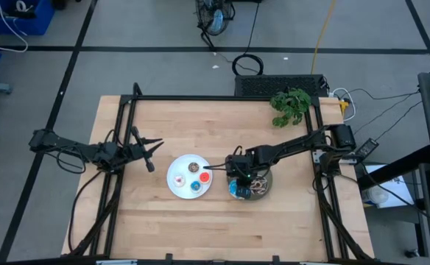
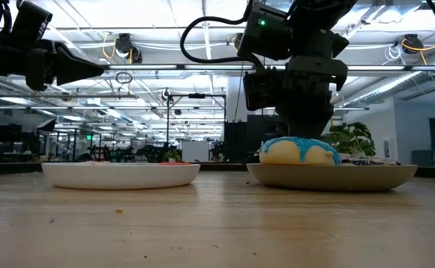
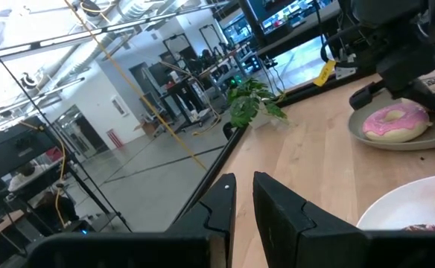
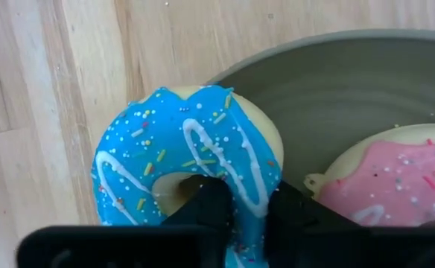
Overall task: Pick & Place donuts
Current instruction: Put the big blue doughnut on the gray plate
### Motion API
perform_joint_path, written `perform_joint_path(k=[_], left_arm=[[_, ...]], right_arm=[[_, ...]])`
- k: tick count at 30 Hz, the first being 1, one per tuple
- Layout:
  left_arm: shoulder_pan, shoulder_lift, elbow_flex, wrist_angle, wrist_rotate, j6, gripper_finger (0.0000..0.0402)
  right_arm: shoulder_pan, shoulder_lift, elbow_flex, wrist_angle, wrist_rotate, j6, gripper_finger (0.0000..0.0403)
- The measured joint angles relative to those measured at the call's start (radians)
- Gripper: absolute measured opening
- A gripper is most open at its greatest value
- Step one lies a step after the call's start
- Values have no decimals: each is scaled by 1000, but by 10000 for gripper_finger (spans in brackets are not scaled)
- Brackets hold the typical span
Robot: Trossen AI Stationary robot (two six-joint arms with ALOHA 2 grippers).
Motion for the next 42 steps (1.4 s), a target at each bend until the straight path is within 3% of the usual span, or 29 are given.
perform_joint_path(k=[8,14,26,37,42], left_arm=[[0,0,0,0,0,0,56],[0,0,0,-1,0,0,56],[0,0,0,-2,0,0,56],[0,0,0,-1,0,0,56],[0,0,0,-1,0,-1,56]], right_arm=[[-11,-6,0,-48,-20,69,120],[-13,-62,0,-95,-24,79,150],[-13,-214,0,-133,59,92,157],[-8,-217,-1,-127,89,86,157],[10,-182,-54,-61,51,58,164]])
